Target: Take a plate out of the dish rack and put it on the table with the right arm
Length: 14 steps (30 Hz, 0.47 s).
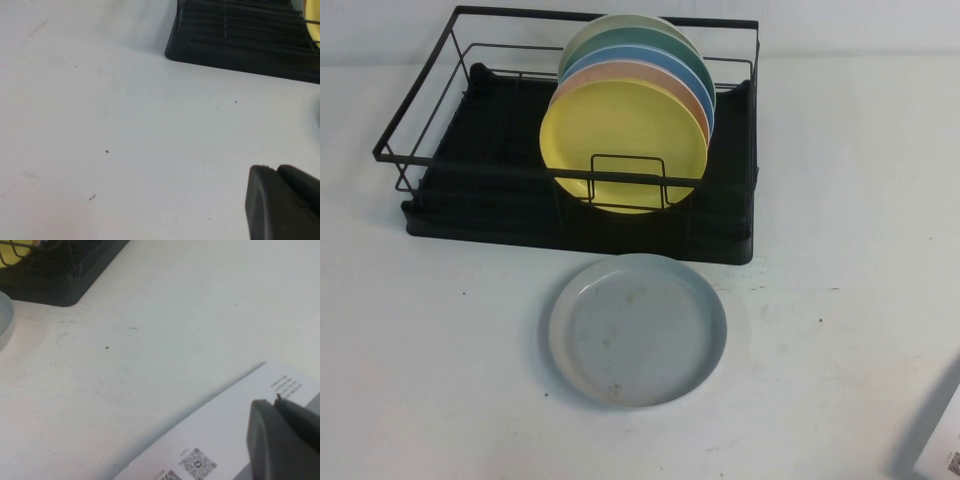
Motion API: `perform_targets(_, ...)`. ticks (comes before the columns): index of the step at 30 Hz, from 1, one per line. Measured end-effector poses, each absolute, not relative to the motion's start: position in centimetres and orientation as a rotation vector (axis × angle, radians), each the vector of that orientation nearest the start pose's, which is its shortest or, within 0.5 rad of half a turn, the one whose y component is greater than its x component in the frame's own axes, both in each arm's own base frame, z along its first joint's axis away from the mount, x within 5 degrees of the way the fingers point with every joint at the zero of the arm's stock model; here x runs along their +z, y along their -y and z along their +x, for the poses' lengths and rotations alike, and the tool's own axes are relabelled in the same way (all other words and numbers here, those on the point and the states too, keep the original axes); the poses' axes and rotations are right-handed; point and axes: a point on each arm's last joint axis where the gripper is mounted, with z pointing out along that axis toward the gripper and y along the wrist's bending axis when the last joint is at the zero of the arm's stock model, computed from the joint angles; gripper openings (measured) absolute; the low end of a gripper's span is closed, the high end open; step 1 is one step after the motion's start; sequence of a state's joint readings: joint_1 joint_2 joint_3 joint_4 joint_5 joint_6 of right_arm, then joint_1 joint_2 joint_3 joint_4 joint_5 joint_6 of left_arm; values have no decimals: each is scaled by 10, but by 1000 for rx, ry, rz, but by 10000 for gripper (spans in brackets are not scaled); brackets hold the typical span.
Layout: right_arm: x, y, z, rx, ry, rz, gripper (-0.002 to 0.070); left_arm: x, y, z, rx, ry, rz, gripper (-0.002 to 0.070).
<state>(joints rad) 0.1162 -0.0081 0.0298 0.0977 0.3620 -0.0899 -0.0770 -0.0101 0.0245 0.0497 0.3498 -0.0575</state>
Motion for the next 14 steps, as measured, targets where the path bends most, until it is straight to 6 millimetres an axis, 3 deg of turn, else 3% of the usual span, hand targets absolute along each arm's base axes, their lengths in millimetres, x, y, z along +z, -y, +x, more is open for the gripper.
perform_targets(14, 171, -10, 52, 121, -1864, -126, -18, 174, 3, 53, -46, -1847, 49, -4)
